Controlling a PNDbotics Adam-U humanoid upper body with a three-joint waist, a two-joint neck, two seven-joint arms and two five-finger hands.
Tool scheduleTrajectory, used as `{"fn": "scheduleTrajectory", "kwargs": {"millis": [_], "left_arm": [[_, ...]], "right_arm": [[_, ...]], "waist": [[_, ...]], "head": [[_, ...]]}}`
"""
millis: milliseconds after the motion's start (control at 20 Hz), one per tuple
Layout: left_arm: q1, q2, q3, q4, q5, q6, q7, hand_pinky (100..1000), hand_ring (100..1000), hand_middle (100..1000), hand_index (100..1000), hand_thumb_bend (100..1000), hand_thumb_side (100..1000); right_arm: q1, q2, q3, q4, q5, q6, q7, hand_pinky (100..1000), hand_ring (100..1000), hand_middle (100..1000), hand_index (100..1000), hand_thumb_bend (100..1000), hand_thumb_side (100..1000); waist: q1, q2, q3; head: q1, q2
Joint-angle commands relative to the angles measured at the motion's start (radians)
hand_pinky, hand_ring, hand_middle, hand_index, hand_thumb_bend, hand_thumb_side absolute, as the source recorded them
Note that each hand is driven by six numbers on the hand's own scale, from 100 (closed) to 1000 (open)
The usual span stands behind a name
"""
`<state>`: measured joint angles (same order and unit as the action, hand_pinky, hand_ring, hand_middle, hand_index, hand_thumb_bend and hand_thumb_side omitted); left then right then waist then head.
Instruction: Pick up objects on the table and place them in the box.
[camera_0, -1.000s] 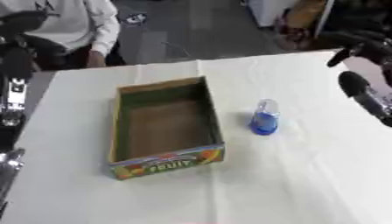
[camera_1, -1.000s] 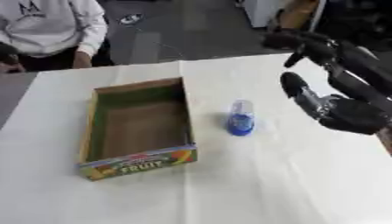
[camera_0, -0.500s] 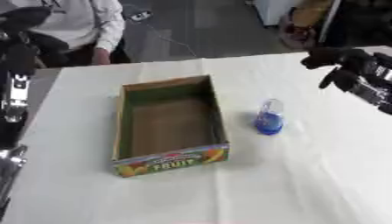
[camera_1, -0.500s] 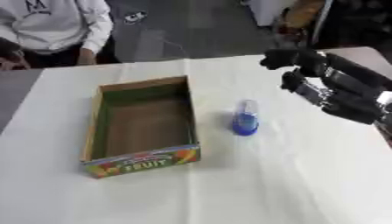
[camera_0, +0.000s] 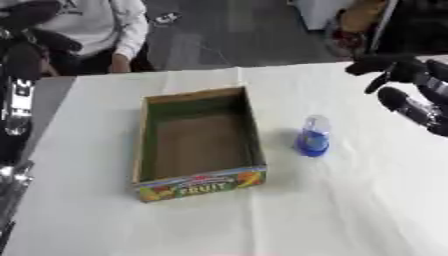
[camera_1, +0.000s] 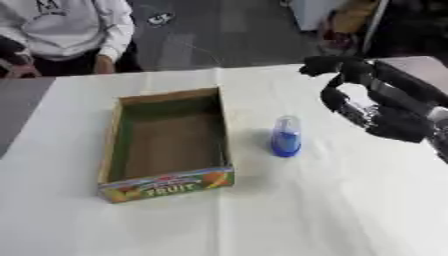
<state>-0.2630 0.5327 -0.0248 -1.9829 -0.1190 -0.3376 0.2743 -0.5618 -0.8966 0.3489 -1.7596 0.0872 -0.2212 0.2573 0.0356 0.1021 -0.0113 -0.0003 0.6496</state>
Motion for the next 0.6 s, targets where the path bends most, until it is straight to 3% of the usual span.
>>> {"fn": "scheduleTrajectory", "kwargs": {"millis": [50,600], "left_arm": [[-0.019,0.007,0.003,-0.017,0.01,0.0,-0.008,501,562,799,832,164,860],[-0.047,0.005,0.004,-0.017,0.029,0.002,-0.015,503,564,799,832,171,856]], "right_arm": [[-0.02,-0.004,-0.002,0.018,0.033,-0.017,-0.002,738,919,885,1000,162,1000],[-0.036,0.032,0.019,0.033,0.038,-0.012,-0.04,800,984,951,1000,134,1000]], "waist": [[-0.004,-0.008,0.005],[-0.012,-0.007,0.023]], "head": [[-0.003,-0.02],[0.002,-0.021]]}}
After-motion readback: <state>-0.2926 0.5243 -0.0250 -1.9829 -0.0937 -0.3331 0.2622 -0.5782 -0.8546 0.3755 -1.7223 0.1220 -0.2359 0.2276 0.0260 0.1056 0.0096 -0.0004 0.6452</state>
